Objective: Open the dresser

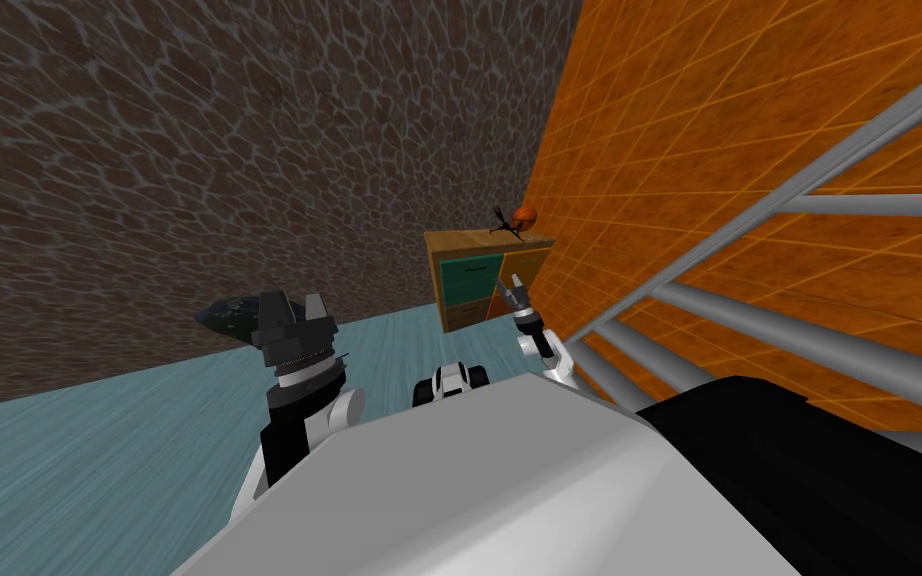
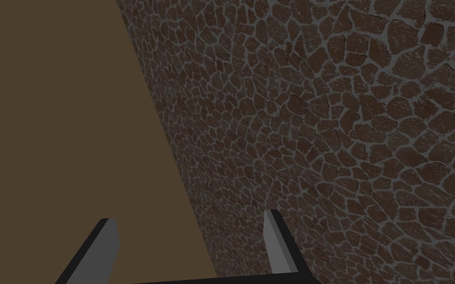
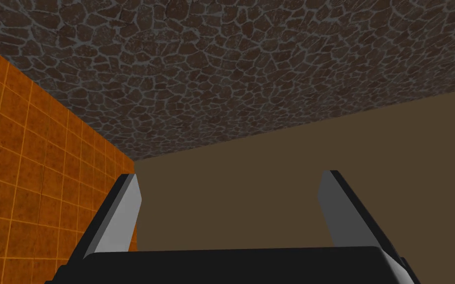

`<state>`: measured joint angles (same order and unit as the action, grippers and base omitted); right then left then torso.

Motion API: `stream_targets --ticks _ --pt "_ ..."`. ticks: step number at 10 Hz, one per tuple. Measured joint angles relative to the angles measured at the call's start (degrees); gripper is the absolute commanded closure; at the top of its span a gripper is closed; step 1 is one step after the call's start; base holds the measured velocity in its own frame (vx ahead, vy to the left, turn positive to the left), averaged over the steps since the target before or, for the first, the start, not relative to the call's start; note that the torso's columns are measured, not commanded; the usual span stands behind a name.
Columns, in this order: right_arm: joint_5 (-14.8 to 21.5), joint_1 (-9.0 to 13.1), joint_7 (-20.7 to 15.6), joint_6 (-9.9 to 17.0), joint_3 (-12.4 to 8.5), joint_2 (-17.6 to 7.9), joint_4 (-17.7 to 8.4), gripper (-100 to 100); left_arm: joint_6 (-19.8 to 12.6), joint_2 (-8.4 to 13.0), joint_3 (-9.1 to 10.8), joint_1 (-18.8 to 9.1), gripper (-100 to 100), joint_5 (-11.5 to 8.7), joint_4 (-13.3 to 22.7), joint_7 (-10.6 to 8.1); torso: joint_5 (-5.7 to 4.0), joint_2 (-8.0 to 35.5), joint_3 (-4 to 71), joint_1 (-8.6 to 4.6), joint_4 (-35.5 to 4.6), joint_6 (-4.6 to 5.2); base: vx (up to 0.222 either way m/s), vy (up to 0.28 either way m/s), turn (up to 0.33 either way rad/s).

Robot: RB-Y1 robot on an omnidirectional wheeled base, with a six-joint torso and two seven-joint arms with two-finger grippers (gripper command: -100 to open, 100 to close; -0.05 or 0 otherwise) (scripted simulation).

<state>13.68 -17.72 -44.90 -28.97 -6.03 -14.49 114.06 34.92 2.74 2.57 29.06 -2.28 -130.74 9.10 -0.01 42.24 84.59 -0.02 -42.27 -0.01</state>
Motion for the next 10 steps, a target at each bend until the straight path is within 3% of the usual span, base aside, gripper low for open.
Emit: stream_targets --ticks 2,10 --pt "0.7 0.5 -2.8 -0.2 -0.4 -0.1 -0.7 -100 0.0 0.0 0.0 0.0 0 0.0 0.0 0.0 0.01 0.1 -0.1 0.01 0.0 0.01 0.023 0.01 0.008" --pt "6.6 4.8 -15.1 -1.3 -3.8 -0.6 -7.6 -100 0.0 0.0 0.0 0.0 0 0.0 0.0 0.0 0.01 0.1 0.0 0.03 0.0 0.0 0.042 0.014 0.011"
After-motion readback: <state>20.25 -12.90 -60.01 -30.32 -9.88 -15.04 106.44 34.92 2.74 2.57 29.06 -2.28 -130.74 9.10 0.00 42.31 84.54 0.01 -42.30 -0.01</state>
